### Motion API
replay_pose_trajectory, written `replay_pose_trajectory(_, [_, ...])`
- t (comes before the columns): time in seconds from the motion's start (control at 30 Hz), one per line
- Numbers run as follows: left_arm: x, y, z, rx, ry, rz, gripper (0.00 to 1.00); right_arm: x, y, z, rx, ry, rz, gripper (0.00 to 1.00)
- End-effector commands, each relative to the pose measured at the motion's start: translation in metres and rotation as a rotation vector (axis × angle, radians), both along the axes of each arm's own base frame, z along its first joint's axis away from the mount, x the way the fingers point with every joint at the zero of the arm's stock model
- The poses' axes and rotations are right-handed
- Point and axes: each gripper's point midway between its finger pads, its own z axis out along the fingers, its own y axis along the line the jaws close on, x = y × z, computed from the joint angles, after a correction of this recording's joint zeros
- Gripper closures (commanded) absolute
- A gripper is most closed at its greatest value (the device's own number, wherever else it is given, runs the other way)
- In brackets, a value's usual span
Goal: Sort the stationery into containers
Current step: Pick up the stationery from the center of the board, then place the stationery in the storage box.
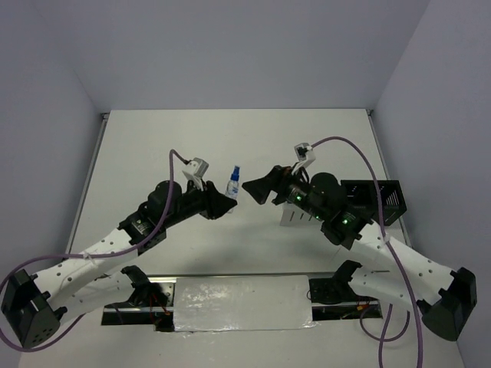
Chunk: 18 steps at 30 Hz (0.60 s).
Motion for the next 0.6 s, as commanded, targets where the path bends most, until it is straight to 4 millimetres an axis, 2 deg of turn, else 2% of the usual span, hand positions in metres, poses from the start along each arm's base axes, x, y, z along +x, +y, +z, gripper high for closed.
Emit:
replay_pose_trajectory(0.0, [-0.024,-0.028,0.041,-0.073,-0.120,-0.177,1.00,0.012,0.022,0.049,0.096,-0.105,-0.027,0.00])
replay_pose_trajectory(0.07, [-0.028,-0.031,0.046,-0.072,-0.140,-0.194,1.00,0.014,0.032,0.046,0.079,-0.097,-0.013,0.00])
replay_pose_trajectory(0.1, [-0.030,-0.032,0.048,-0.075,-0.147,-0.199,1.00,0.017,0.043,0.039,0.055,-0.082,0.001,0.00])
replay_pose_trajectory(0.17, [-0.034,-0.032,0.055,-0.090,-0.162,-0.207,1.00,0.022,0.050,0.030,0.028,-0.059,-0.007,0.00])
replay_pose_trajectory(0.27, [-0.036,-0.031,0.059,-0.100,-0.176,-0.207,0.97,0.025,0.063,0.013,0.003,-0.008,0.013,0.08])
replay_pose_trajectory(0.3, [-0.036,-0.031,0.060,-0.099,-0.179,-0.206,0.96,0.024,0.066,0.013,0.008,-0.011,0.027,0.26])
replay_pose_trajectory(0.37, [-0.033,-0.030,0.055,-0.073,-0.171,-0.192,0.93,0.018,0.072,0.011,0.013,-0.011,0.059,0.42])
replay_pose_trajectory(0.4, [-0.030,-0.029,0.057,-0.067,-0.176,-0.176,0.91,0.015,0.074,0.014,0.021,-0.020,0.085,0.62])
replay_pose_trajectory(0.43, [-0.028,-0.027,0.054,-0.050,-0.171,-0.165,0.88,0.012,0.073,0.017,0.026,-0.028,0.096,0.87])
replay_pose_trajectory(0.47, [-0.026,-0.026,0.053,-0.040,-0.168,-0.152,0.86,0.011,0.071,0.019,0.030,-0.026,0.090,0.99])
replay_pose_trajectory(0.53, [-0.020,-0.023,0.055,-0.026,-0.172,-0.119,0.70,0.009,0.066,0.025,0.030,-0.045,0.086,1.00])
replay_pose_trajectory(0.57, [-0.019,-0.022,0.052,-0.010,-0.162,-0.110,0.57,0.010,0.063,0.026,0.011,-0.067,0.080,1.00])
